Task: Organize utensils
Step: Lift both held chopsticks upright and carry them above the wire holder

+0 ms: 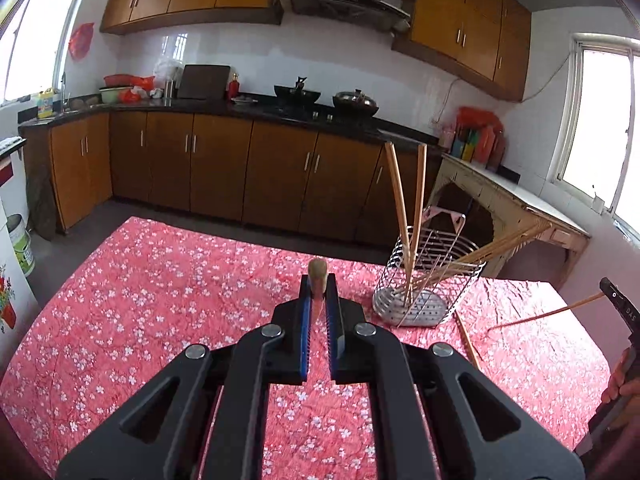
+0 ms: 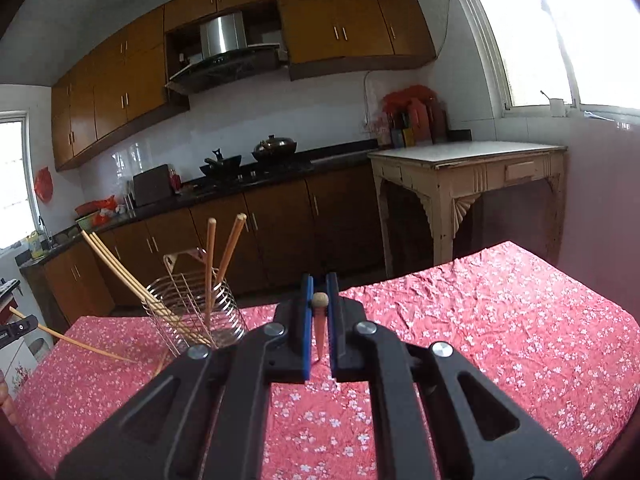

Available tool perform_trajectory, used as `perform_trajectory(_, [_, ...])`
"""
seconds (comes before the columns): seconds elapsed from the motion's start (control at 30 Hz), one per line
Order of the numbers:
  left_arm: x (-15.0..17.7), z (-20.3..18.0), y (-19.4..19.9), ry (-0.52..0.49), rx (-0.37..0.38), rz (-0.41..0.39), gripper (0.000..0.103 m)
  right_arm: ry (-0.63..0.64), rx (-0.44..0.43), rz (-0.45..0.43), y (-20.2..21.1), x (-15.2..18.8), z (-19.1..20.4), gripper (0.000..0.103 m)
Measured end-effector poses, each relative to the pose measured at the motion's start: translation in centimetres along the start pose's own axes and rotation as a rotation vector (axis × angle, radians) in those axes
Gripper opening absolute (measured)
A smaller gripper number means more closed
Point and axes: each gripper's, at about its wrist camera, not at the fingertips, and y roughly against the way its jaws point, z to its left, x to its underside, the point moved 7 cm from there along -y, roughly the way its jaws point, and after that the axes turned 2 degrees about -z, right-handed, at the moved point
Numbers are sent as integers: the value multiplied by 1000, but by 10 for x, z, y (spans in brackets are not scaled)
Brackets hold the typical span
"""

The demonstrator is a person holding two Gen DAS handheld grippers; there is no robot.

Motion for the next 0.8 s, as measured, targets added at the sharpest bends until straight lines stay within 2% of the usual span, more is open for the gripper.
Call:
perform_trajectory(0.33, [-16, -7, -1, -18, -2, -22, 6, 50, -30, -28, 1, -27, 30, 7])
perform_trajectory(0.5, [-29, -17, 2, -29, 9, -21, 6, 38, -95, -16, 4, -57, 51, 7])
perform_trajectory(0.67, [-67, -39, 27, -12, 90, -66, 6, 13, -200, -37, 22, -105, 76, 7])
perform_trajectory(0.8, [-103, -69, 48, -29, 144, -141, 6, 13, -245, -112, 37, -142, 96, 7])
